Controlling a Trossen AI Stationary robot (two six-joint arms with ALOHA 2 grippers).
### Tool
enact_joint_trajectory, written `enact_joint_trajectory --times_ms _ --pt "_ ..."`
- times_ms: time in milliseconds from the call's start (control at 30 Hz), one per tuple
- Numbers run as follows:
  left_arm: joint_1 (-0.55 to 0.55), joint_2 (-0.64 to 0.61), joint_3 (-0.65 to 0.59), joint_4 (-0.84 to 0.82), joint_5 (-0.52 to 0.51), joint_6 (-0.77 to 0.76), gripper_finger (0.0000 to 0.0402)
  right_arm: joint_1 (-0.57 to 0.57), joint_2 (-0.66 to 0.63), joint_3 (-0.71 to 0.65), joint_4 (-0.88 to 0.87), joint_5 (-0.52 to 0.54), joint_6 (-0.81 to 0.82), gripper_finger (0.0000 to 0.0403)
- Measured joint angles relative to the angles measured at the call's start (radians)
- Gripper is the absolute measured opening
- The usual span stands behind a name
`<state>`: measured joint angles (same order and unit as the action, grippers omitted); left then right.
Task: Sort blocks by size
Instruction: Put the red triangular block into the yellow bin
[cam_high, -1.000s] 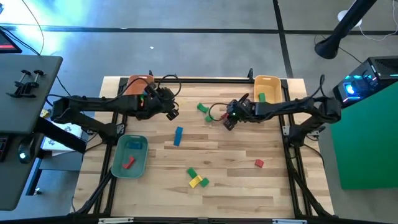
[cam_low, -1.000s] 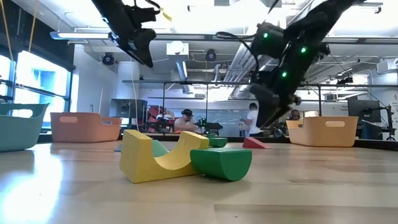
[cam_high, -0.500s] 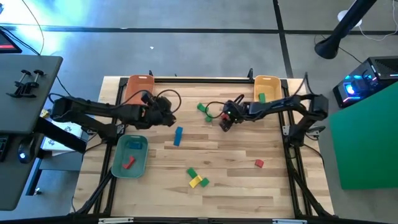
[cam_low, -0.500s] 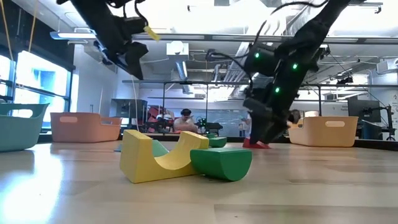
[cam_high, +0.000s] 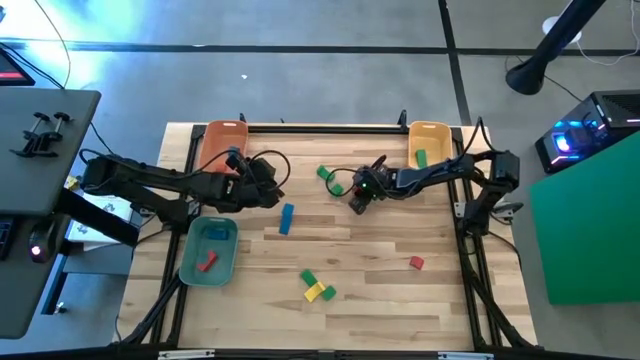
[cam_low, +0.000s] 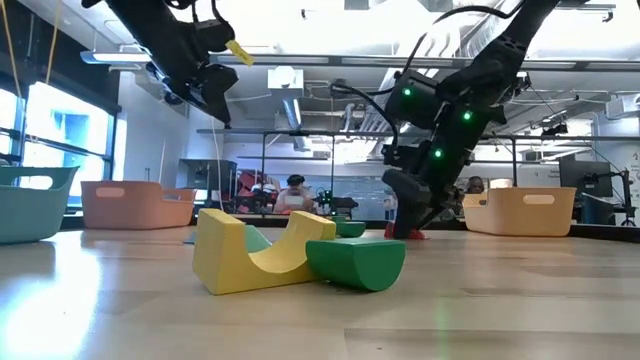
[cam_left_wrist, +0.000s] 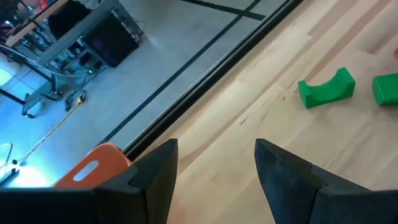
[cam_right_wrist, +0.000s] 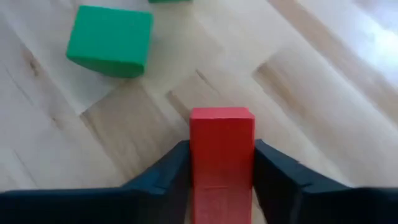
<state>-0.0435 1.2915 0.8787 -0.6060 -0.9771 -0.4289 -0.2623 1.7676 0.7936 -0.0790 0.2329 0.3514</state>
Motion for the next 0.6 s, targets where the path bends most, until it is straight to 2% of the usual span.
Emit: enact_joint_trajectory --times_ms 100,200,333,433,600 --pt "-0.01 0.0 0.0 -0.001 -0.001 -0.016 0.0201 -0.018 -0.031 0.043 -0.012 -0.002 -0.07 0.0126" --pt "-0.025 0.0 0.0 -0.001 -0.001 -0.023 0.0201 -0.037 -0.134 0.123 -0.123 0.061 -0.128 0.0126" --pt "-0.037 0.0 0.0 -0.001 -0.003 -0.021 0.0201 -0.084 -0.266 0.216 -0.459 0.16 -0.131 0.0126" --pt "-0.037 0.0 0.0 0.0 -0.014 -0.003 0.0201 -0.169 -0.364 0.242 -0.595 0.161 -0.117 0.0126" --pt "-0.028 0.0 0.0 0.002 -0.018 0.023 0.0201 -0.399 -0.453 0.146 -0.658 0.097 -0.03 0.0126"
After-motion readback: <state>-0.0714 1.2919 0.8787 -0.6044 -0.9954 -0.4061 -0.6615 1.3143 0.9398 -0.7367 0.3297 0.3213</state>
